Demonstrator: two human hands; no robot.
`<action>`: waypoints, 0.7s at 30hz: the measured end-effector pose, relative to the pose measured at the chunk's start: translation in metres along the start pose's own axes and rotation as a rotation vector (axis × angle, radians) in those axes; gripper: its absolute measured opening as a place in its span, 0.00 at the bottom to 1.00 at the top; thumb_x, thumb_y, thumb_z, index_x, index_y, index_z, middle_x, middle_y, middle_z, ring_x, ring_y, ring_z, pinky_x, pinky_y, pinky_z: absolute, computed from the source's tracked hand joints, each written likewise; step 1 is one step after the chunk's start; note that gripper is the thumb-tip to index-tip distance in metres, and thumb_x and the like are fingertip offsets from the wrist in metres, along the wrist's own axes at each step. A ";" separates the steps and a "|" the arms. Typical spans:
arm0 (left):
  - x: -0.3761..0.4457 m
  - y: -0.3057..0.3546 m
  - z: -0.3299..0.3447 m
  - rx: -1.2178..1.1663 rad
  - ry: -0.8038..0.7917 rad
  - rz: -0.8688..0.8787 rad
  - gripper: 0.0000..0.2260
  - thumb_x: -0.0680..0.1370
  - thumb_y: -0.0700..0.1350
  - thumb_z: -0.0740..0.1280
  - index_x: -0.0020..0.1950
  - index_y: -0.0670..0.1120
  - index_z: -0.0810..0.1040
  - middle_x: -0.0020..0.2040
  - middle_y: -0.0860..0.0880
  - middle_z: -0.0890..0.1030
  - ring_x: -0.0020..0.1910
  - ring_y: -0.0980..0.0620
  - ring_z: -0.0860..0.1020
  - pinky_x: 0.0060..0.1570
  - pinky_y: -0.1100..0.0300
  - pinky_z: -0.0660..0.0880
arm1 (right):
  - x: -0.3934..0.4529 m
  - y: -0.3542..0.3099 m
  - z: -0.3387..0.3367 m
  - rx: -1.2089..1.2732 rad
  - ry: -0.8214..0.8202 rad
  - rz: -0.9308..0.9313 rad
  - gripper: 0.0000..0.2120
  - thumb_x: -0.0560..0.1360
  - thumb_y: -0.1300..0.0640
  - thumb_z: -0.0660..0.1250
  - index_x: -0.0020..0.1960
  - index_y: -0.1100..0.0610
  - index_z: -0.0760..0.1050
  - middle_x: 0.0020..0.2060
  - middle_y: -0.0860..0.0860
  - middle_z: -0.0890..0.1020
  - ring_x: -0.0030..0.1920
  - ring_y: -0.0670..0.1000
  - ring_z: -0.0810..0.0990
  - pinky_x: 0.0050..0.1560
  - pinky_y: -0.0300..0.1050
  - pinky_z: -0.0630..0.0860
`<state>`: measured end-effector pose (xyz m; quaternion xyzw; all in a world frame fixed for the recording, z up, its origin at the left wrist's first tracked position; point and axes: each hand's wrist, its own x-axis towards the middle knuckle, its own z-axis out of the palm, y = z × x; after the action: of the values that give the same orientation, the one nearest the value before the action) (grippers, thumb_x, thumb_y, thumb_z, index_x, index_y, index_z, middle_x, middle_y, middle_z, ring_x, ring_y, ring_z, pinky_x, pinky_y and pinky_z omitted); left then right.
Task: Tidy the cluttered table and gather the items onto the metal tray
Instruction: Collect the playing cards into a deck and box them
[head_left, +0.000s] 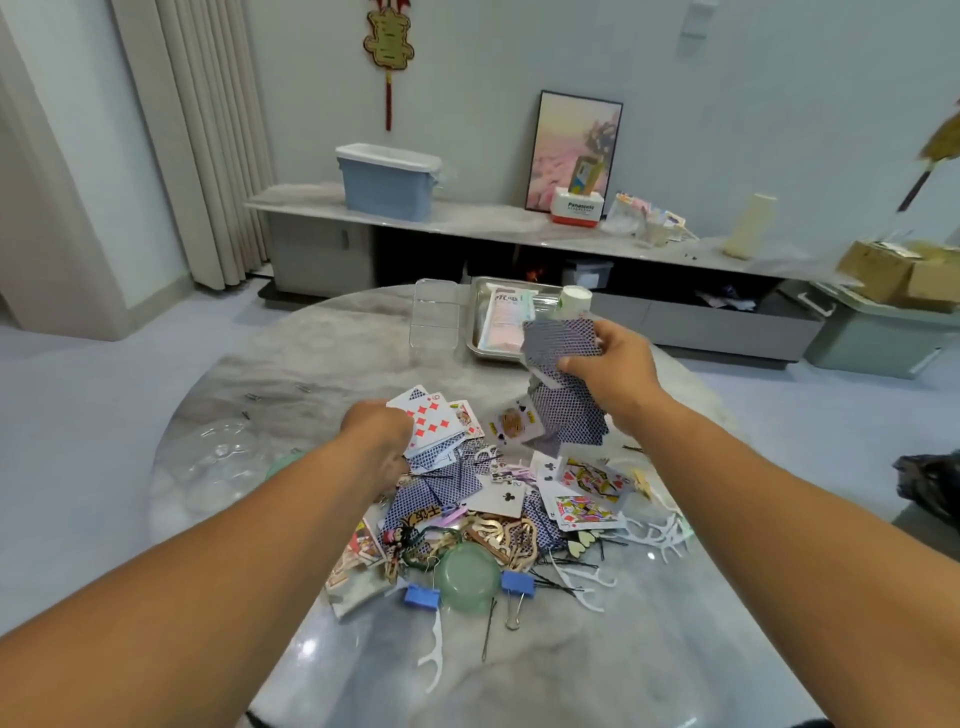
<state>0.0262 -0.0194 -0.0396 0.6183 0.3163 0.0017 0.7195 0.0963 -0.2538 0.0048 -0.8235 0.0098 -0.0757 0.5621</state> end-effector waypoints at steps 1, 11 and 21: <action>-0.002 -0.001 0.000 -0.002 0.001 -0.008 0.12 0.84 0.31 0.58 0.44 0.41 0.74 0.37 0.42 0.79 0.17 0.52 0.77 0.15 0.60 0.71 | -0.001 -0.001 -0.004 0.083 0.040 0.022 0.15 0.74 0.67 0.74 0.57 0.52 0.81 0.50 0.51 0.86 0.46 0.52 0.86 0.44 0.52 0.85; -0.009 -0.038 0.012 -0.180 -0.051 -0.144 0.11 0.83 0.29 0.57 0.44 0.38 0.74 0.28 0.42 0.81 0.19 0.47 0.79 0.16 0.52 0.74 | -0.028 0.017 -0.015 0.620 0.281 0.299 0.11 0.78 0.70 0.69 0.57 0.58 0.78 0.52 0.58 0.85 0.49 0.57 0.85 0.48 0.54 0.84; -0.016 -0.042 0.046 -0.364 -0.232 -0.216 0.08 0.83 0.32 0.57 0.55 0.36 0.76 0.40 0.38 0.85 0.35 0.40 0.84 0.31 0.45 0.81 | -0.046 0.021 0.004 0.729 0.100 0.667 0.16 0.78 0.68 0.69 0.65 0.66 0.74 0.57 0.61 0.83 0.52 0.62 0.84 0.39 0.53 0.84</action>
<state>0.0180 -0.0767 -0.0680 0.4368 0.2905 -0.0894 0.8466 0.0526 -0.2533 -0.0216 -0.5209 0.2727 0.0701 0.8059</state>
